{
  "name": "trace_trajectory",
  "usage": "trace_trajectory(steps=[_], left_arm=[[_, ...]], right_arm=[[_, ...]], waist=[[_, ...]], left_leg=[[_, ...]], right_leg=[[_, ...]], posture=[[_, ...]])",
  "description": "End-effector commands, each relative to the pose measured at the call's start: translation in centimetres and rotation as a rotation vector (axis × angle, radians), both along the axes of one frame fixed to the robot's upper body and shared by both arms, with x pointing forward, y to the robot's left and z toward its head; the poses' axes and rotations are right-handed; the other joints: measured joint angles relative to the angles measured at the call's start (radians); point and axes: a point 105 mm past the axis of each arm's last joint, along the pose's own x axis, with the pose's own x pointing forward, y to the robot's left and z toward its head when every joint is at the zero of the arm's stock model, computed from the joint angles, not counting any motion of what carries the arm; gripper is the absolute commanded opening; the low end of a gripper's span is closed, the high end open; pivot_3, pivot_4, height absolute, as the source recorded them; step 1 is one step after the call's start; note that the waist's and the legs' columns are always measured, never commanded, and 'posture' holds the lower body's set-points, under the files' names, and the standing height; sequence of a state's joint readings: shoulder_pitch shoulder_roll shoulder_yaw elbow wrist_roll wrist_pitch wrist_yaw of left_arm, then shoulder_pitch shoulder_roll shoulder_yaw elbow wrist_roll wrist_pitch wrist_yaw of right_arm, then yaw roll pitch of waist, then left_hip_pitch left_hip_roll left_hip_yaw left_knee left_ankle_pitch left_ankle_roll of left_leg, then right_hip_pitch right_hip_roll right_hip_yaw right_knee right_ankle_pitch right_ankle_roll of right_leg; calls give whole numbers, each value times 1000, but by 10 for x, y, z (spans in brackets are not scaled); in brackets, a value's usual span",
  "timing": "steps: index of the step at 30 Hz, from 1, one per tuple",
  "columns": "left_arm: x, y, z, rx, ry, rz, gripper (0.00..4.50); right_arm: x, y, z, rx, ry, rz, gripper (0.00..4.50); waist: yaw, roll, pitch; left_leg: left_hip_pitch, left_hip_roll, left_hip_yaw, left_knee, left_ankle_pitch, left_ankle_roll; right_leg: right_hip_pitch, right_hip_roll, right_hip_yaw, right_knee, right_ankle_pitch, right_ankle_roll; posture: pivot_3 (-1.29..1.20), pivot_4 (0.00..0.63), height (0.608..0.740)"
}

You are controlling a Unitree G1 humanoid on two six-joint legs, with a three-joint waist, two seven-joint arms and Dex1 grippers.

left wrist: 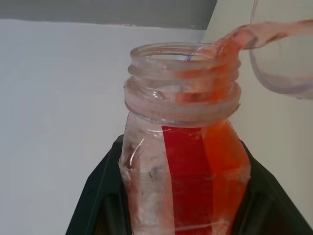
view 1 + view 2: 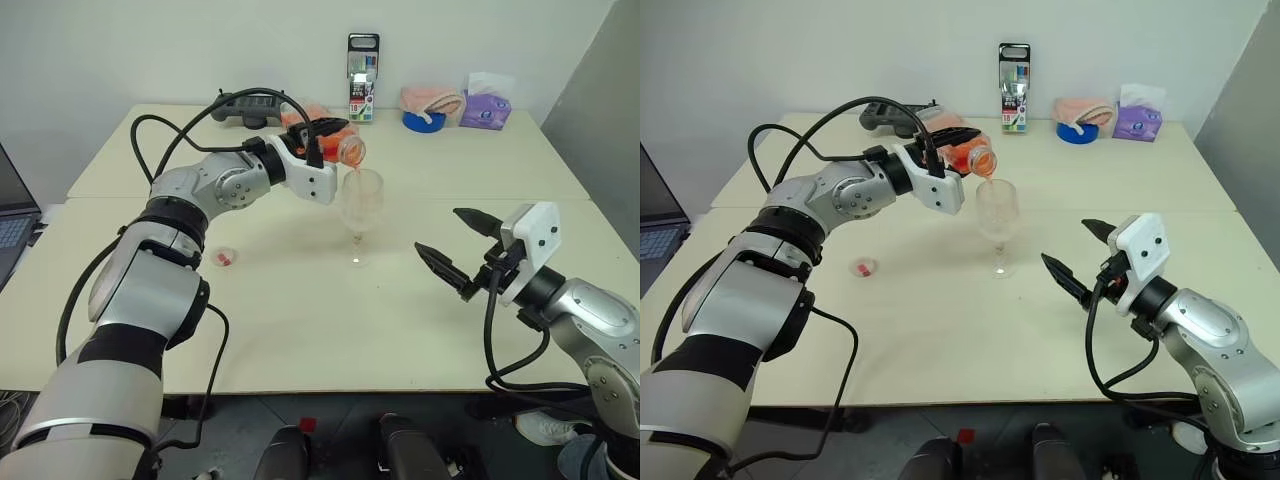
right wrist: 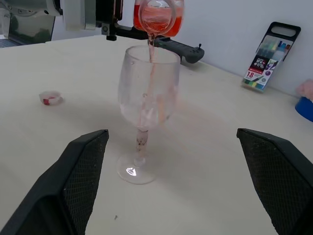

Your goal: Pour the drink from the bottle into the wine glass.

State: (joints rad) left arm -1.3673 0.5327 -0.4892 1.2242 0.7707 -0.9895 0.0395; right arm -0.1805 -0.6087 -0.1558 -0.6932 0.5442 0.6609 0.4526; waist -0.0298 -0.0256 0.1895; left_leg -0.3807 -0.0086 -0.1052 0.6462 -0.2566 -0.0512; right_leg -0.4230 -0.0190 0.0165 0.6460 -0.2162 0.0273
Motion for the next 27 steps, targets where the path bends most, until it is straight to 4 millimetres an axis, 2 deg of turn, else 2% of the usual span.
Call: trace_trajectory(steps=[1,8,20,27], left_arm=[[-4,0,27,-14,-92,-15,1824],[0,0,23,-9,-57,9,1824],[-1,-9,26,44,-95,-1,1822],[-1,-7,24,60,-102,-2,1821]], right_arm=[[-1,3,13,5,-64,12,4500],[2,8,16,0,-79,27,4500],[6,11,21,-15,-102,51,4500],[7,14,21,-22,-103,60,4500]], waist=[[0,0,0],[0,0,0],[0,0,0],[0,0,0]], left_leg=[[0,0,0,0,0,0],[0,0,0,0,0,0],[0,0,0,0,0,0],[0,0,0,0,0,0]], right_leg=[[0,0,0,0,0,0],[0,0,0,1,0,0],[0,0,0,1,0,0],[0,0,0,1,0,0]], posture=[[0,150,740],[0,150,740],[0,150,740],[0,150,740]])
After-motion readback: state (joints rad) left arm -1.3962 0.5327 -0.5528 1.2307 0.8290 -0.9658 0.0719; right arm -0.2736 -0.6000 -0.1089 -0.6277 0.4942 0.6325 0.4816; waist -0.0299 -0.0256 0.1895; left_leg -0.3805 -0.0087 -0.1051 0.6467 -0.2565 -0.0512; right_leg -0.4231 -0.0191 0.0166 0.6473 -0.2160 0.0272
